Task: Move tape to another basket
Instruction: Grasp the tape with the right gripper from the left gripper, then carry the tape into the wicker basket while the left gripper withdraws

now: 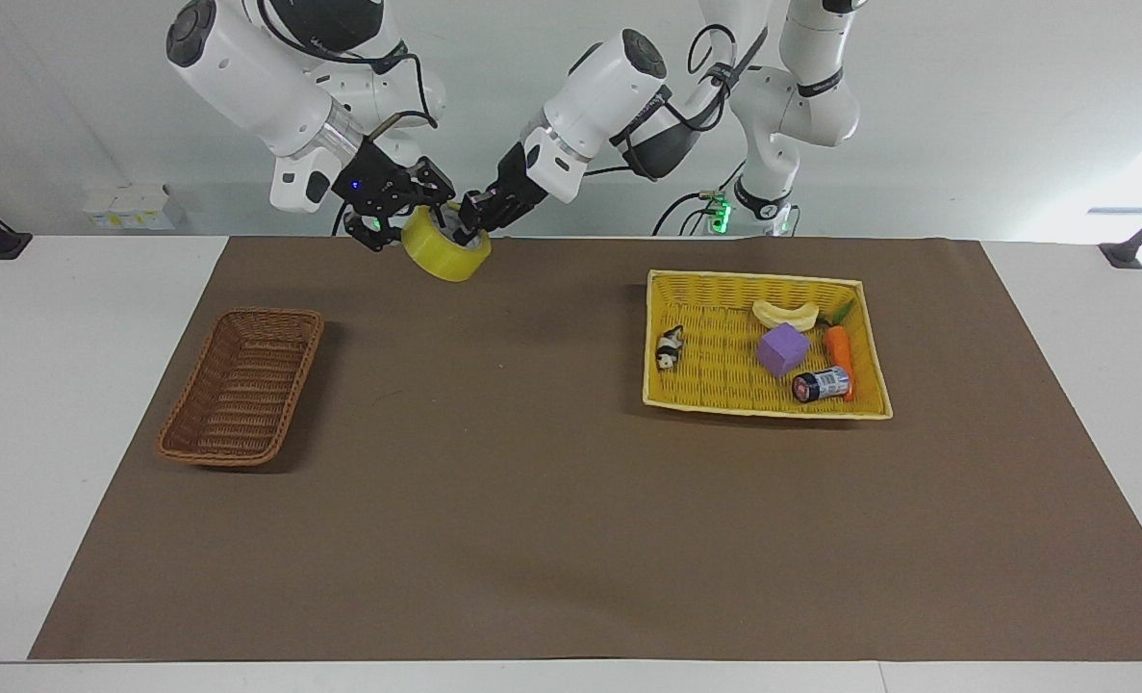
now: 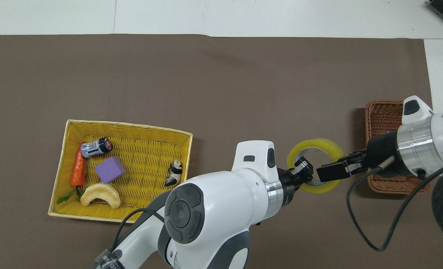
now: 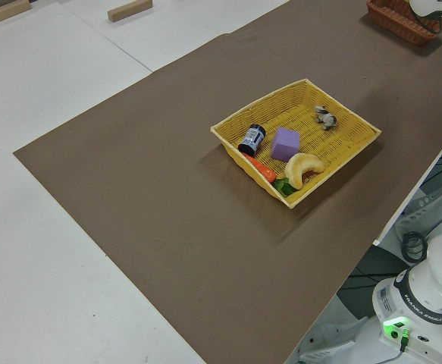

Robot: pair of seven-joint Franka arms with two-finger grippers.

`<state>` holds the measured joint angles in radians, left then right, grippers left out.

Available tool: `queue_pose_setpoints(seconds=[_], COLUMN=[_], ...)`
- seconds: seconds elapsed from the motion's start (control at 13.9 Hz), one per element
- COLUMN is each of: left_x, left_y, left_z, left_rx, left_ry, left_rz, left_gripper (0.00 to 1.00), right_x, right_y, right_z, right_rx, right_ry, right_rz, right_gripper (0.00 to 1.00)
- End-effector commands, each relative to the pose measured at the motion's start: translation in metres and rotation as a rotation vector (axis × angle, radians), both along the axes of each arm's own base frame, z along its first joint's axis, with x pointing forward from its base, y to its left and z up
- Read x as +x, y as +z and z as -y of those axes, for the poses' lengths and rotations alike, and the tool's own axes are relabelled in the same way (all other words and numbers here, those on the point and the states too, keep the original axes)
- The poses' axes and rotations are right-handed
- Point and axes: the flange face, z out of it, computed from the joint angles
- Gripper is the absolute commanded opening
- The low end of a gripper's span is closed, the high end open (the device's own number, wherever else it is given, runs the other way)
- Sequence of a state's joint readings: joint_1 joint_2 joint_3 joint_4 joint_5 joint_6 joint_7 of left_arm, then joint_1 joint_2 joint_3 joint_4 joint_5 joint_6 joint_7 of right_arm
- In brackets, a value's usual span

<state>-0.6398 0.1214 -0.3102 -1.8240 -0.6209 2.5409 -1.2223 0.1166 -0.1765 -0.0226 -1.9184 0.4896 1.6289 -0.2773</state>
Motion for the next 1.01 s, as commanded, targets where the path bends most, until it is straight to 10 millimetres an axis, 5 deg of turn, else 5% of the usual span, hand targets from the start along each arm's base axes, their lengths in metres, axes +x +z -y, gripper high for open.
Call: queue_pose_setpoints(seconds=[0.0, 0.07, 0.14, 0.5, 0.94], left_x=[0.005, 0.005, 0.005, -0.002, 0.005], left_y=[0.005, 0.005, 0.006, 0.022, 0.027], left_z=[-0.006, -0.006, -0.007, -0.01, -0.018], left_rx=[-0.021, -0.018, -0.016, -0.048, -0.197], left_ry=[0.037, 0.035, 0.038, 0.051, 0.241], left_rz=[-0.006, -0.012, -0.016, -0.026, -0.25], left_gripper=[0.0, 0.35, 0.99, 1.0, 1.0], right_x=[-0.004, -0.002, 0.0, 0.003, 0.002], right_y=[0.005, 0.005, 0.007, 0.012, 0.011], right_z=[0.013, 0.018, 0.027, 0.061, 0.099], right_rx=[0.013, 0.014, 0.015, 0.019, 0.023], right_ry=[-0.018, -0.03, -0.045, -0.092, -0.106], right_rz=[0.009, 0.01, 0.014, 0.01, 0.028], right_gripper=[0.0, 0.0, 0.0, 0.0, 0.0])
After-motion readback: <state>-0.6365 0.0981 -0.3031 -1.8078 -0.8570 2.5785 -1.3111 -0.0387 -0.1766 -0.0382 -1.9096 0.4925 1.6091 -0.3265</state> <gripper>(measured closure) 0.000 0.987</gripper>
